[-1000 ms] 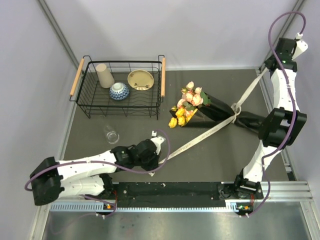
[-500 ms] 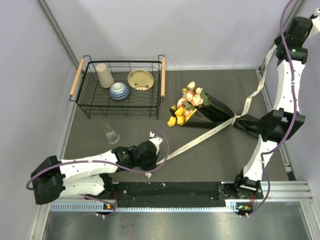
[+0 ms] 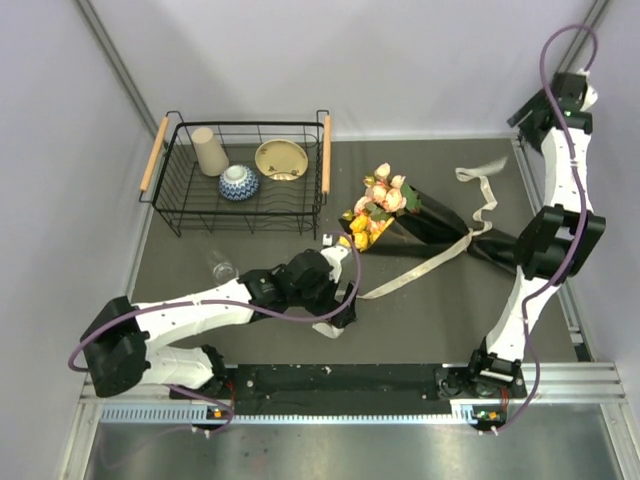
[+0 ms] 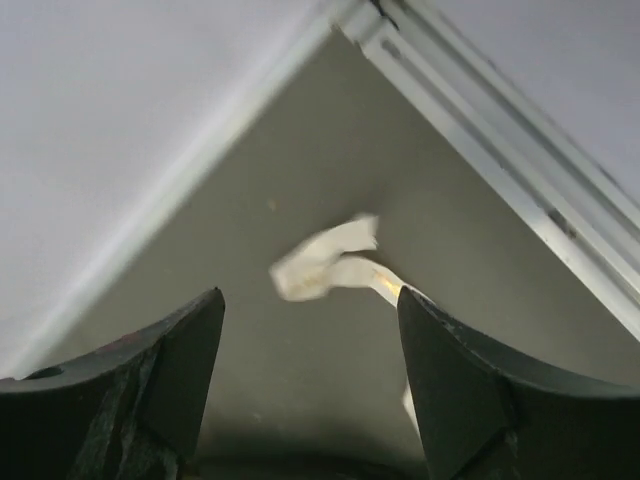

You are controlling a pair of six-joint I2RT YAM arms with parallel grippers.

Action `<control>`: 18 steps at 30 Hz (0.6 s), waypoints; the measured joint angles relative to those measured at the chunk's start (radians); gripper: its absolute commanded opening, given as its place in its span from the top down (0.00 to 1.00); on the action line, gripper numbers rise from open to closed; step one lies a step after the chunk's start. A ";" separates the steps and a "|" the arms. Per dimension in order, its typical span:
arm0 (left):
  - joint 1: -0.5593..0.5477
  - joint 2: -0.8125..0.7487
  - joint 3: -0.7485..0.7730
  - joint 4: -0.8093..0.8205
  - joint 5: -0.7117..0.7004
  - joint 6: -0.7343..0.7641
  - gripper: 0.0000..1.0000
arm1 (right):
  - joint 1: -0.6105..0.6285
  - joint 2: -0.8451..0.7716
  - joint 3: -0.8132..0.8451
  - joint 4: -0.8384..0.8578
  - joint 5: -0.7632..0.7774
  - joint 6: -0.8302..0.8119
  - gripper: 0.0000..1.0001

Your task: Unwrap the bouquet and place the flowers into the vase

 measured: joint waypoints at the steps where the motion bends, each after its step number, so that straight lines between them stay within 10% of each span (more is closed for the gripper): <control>1: 0.000 -0.009 -0.008 0.022 0.034 0.014 0.07 | 0.000 -0.014 -0.053 -0.012 -0.016 -0.007 0.29; 7: 0.002 0.082 0.161 0.072 0.208 0.092 0.36 | 0.029 -0.267 -0.609 -0.055 -0.071 -0.058 0.36; 12: 0.002 0.430 0.597 0.202 0.333 0.105 0.58 | 0.042 -0.552 -0.937 0.022 -0.189 -0.082 0.67; 18: 0.011 0.869 1.107 0.230 0.412 0.138 0.67 | 0.053 -0.655 -1.092 0.126 -0.269 -0.099 0.77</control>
